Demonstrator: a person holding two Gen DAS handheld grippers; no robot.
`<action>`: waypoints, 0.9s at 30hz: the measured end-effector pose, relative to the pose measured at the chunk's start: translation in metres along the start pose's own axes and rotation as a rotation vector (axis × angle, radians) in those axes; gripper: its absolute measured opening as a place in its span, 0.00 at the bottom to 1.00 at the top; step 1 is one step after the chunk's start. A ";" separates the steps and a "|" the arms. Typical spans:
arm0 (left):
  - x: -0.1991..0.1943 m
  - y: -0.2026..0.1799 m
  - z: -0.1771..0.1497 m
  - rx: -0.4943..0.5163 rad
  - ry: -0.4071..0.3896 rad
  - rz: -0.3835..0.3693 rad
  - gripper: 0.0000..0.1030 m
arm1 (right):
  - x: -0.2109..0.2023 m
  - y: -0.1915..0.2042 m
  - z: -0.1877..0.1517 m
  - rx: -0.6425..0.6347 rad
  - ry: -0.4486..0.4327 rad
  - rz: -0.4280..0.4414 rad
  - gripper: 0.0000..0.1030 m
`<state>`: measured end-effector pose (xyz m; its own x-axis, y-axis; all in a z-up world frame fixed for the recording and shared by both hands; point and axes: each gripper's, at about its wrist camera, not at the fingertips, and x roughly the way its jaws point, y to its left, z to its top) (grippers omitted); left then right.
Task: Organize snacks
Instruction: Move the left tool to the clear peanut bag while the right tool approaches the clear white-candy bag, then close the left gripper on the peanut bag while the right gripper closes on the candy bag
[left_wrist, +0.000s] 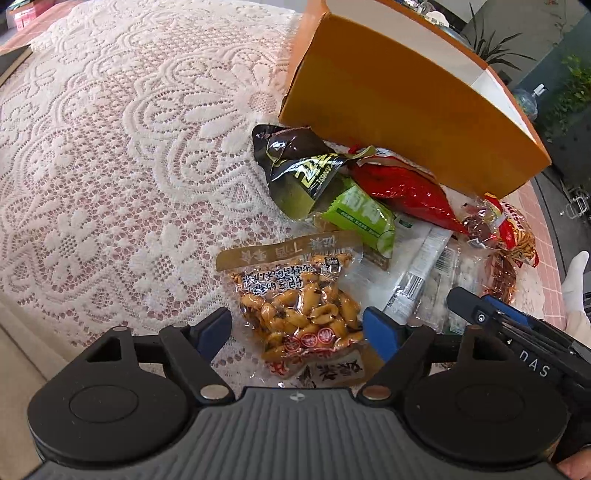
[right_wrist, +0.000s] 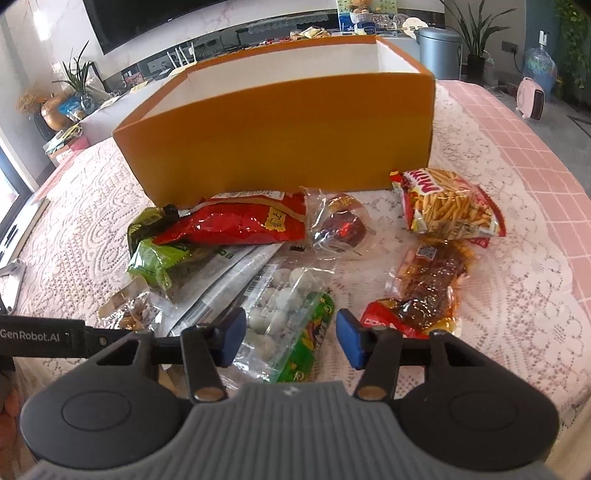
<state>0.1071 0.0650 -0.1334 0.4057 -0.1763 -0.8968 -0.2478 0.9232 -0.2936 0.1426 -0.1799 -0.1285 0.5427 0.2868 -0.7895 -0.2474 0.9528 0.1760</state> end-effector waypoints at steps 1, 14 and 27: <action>0.000 0.000 0.001 0.004 0.000 0.004 0.94 | 0.002 0.001 0.000 -0.001 0.000 0.002 0.52; 0.003 -0.009 -0.004 0.094 -0.035 0.014 0.88 | 0.015 0.018 0.003 -0.089 -0.056 -0.031 0.44; -0.029 -0.012 -0.011 0.140 -0.126 -0.018 0.51 | -0.026 0.028 0.006 -0.126 -0.140 -0.009 0.13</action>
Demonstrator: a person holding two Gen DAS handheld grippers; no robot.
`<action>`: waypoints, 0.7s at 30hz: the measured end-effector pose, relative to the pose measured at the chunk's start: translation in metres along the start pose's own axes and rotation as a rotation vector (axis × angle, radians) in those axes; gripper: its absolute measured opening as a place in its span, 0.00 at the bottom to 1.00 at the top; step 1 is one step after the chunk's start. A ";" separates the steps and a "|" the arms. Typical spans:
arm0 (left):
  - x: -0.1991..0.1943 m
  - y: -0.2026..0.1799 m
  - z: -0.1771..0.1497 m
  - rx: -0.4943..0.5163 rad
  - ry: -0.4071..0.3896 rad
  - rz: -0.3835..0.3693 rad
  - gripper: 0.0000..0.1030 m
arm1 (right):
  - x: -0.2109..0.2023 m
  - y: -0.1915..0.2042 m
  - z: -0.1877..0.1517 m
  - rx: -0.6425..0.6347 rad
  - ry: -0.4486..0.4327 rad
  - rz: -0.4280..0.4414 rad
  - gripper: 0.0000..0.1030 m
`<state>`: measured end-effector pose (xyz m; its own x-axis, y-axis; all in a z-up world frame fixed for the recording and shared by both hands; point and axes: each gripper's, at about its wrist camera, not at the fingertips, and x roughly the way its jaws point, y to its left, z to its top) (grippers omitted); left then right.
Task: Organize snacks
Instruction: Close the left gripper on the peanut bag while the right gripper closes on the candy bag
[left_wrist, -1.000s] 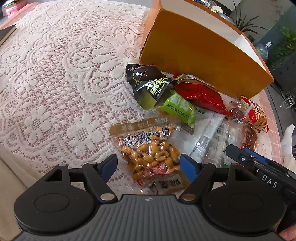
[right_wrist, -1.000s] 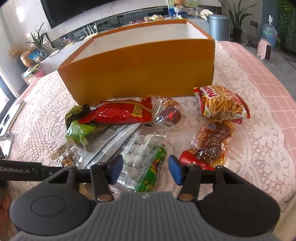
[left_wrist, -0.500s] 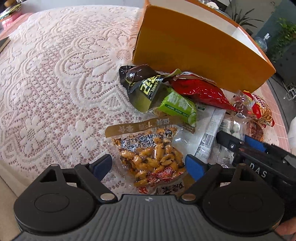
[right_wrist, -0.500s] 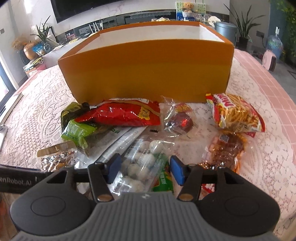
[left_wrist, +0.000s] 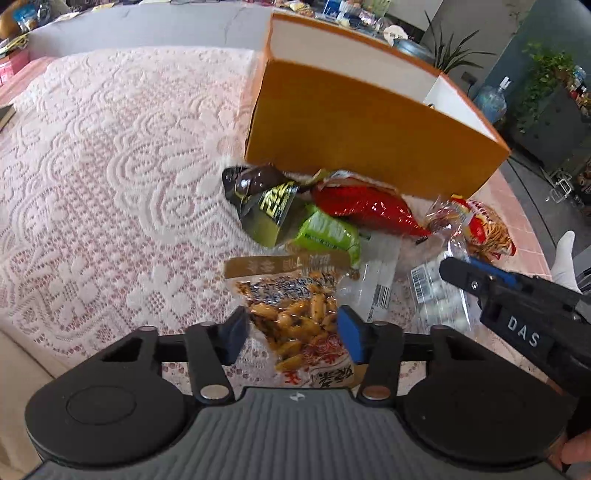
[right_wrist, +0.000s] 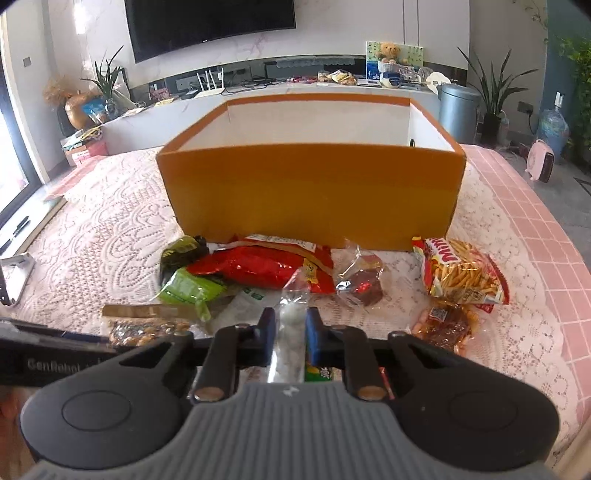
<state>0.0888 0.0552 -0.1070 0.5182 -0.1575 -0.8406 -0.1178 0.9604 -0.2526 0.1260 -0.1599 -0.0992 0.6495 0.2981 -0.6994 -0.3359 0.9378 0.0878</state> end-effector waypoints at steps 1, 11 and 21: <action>-0.003 0.000 0.000 0.001 -0.006 -0.006 0.49 | -0.003 0.000 -0.001 0.003 -0.002 0.001 0.13; -0.029 -0.003 -0.001 -0.002 -0.077 -0.111 0.29 | -0.028 -0.002 -0.014 0.075 0.028 0.093 0.13; -0.015 -0.017 -0.005 -0.030 -0.025 -0.229 0.29 | -0.018 -0.009 -0.029 0.114 0.080 0.132 0.13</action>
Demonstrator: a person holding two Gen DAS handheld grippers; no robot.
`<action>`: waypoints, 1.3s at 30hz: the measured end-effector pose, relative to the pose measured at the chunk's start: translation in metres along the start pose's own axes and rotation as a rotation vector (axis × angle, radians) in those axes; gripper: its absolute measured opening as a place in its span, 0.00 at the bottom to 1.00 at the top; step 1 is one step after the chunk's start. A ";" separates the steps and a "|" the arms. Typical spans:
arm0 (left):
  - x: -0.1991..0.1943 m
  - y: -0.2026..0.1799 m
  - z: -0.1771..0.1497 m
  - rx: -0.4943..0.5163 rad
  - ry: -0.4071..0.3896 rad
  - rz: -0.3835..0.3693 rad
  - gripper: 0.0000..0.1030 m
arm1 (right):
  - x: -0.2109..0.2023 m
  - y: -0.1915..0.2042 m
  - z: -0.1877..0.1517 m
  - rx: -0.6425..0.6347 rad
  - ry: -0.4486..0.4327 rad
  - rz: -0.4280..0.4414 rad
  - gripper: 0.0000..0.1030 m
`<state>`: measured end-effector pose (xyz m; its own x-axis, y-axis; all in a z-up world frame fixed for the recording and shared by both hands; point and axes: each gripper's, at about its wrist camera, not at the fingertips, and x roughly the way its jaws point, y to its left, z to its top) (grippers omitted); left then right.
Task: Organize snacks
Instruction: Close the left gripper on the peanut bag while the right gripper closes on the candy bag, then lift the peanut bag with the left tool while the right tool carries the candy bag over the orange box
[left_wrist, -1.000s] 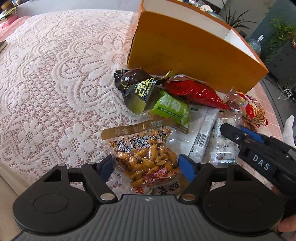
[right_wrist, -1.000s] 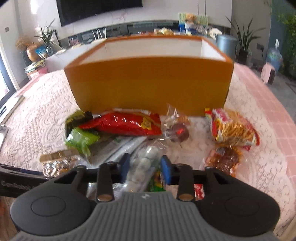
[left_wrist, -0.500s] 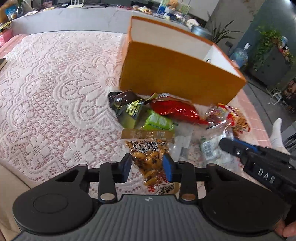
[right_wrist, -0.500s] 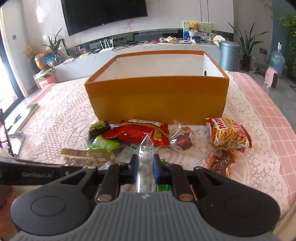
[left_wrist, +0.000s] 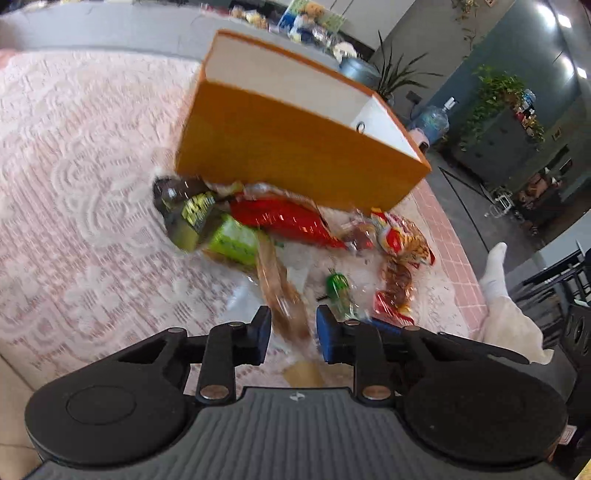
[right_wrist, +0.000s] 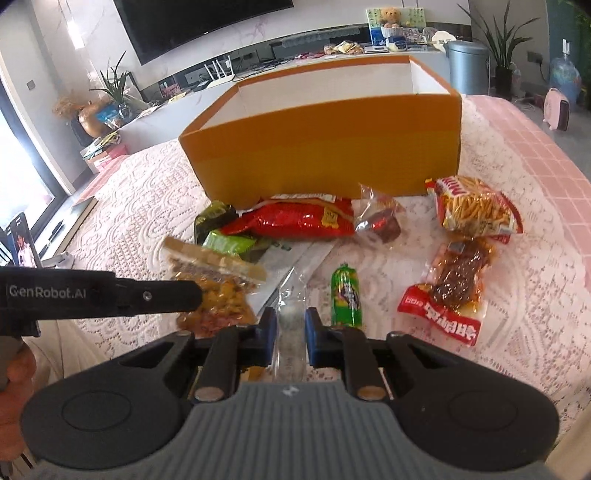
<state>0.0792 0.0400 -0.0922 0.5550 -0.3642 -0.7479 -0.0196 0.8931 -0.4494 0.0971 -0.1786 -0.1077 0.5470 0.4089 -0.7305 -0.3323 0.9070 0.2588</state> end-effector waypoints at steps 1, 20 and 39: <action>0.002 0.000 -0.001 -0.004 0.002 0.013 0.29 | 0.000 0.000 -0.001 -0.002 0.001 0.003 0.13; 0.015 -0.010 0.014 0.036 -0.032 -0.054 0.41 | 0.003 -0.002 -0.003 -0.031 0.013 -0.007 0.20; 0.026 -0.018 0.008 0.157 -0.086 0.016 0.16 | 0.005 -0.006 -0.002 -0.018 0.025 -0.011 0.16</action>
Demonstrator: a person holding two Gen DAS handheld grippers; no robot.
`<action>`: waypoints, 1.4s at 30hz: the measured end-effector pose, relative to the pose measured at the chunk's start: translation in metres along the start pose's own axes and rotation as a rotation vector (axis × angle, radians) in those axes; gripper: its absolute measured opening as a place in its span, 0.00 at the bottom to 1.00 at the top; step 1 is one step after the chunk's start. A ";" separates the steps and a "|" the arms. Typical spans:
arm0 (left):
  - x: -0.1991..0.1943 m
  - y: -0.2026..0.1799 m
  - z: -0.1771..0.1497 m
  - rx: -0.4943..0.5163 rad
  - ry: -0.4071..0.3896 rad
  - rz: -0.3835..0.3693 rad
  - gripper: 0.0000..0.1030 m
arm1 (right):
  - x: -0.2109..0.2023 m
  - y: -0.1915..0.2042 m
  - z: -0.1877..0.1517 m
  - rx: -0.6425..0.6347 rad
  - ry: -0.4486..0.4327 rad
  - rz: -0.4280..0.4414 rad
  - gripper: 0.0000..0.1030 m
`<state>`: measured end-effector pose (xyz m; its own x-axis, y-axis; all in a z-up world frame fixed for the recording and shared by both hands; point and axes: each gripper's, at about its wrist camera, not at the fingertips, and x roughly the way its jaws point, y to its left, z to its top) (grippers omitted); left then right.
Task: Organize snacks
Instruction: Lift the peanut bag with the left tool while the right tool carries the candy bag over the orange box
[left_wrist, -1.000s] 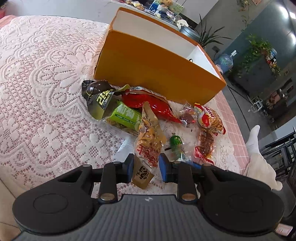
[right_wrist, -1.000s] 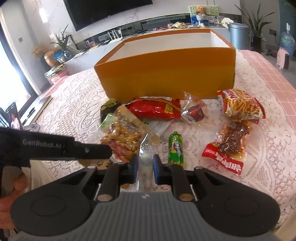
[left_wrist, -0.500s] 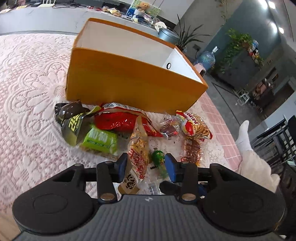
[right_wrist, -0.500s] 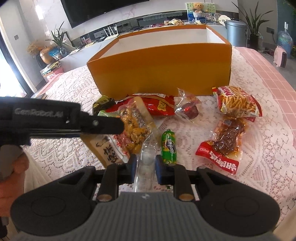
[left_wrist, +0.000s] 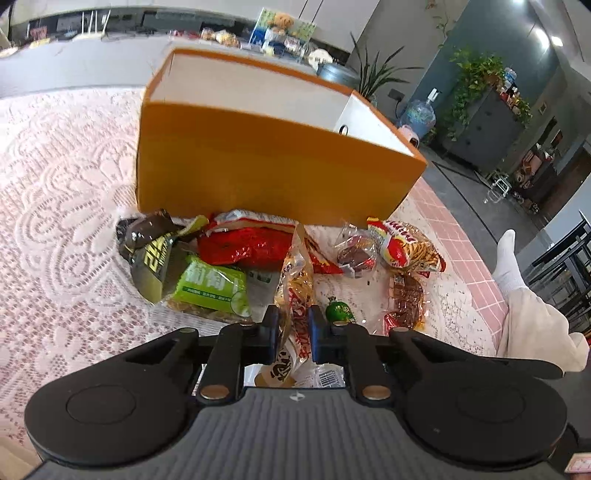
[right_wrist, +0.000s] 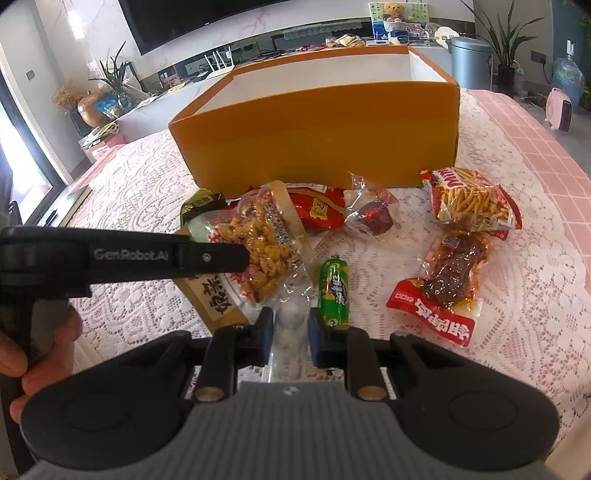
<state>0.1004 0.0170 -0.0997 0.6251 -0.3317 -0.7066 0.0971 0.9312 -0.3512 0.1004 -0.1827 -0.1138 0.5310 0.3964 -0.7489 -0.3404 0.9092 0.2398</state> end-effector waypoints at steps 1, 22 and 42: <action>-0.004 -0.001 0.000 0.005 -0.009 0.000 0.16 | -0.001 0.000 0.000 0.001 -0.001 0.004 0.15; -0.085 0.002 0.034 0.005 -0.205 0.029 0.09 | -0.051 0.019 0.039 -0.046 -0.162 -0.010 0.13; -0.069 0.013 0.127 0.063 -0.368 0.012 0.09 | -0.047 0.040 0.178 -0.073 -0.388 0.011 0.13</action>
<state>0.1570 0.0715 0.0230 0.8618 -0.2551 -0.4385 0.1288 0.9460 -0.2974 0.2007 -0.1423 0.0409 0.7763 0.4372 -0.4541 -0.3942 0.8989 0.1915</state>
